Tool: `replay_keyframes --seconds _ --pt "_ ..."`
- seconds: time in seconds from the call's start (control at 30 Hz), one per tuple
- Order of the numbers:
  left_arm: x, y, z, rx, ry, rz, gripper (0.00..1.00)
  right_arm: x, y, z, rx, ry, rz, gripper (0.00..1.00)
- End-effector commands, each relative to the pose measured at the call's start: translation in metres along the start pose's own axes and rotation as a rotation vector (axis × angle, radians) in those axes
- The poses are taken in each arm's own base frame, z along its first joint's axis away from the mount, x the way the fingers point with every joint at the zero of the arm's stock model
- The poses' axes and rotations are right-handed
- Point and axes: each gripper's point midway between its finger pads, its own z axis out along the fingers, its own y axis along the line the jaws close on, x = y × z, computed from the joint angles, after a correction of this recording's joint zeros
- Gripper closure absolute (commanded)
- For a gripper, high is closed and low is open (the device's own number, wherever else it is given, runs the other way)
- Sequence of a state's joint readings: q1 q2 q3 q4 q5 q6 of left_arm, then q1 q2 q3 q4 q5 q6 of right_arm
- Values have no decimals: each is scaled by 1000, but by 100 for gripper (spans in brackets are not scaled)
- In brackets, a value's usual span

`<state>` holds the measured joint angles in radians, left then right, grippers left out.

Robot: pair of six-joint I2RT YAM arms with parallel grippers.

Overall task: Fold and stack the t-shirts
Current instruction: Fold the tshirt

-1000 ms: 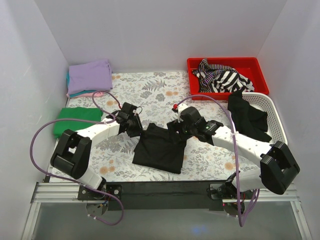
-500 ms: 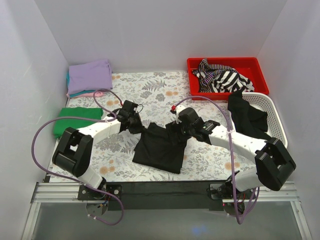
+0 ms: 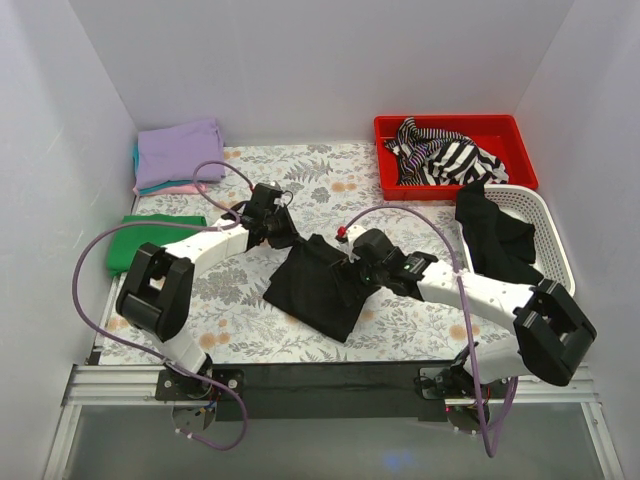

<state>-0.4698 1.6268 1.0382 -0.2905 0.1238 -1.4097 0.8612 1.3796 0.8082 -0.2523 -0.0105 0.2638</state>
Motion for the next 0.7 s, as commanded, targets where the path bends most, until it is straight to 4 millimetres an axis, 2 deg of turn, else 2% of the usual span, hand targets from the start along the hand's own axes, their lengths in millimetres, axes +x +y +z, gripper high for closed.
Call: replay_keyframes --seconds 0.0,0.17,0.23,0.27,0.4,0.47,0.6,0.67 --pt "-13 -16 10 49 -29 17 92 -24 -12 -16 85 -121 11 8" --pt "-27 -20 30 52 -54 40 91 -42 -44 -23 261 -186 -6 6" --pt "-31 -19 37 34 -56 36 88 -49 -51 -19 285 -180 -15 6" --pt "-37 -25 38 43 -65 38 87 -51 -56 -18 310 -179 -14 6" --pt "-41 -18 56 -1 -57 32 82 -55 -72 -4 345 -140 -8 6" --pt "-43 -16 59 -10 -56 34 81 -60 -84 -3 376 -144 9 5" --pt "-48 -22 63 4 -55 58 79 -63 -101 11 353 -128 21 5" --pt "-49 -21 65 3 -54 69 79 -74 -107 15 344 -156 22 5"
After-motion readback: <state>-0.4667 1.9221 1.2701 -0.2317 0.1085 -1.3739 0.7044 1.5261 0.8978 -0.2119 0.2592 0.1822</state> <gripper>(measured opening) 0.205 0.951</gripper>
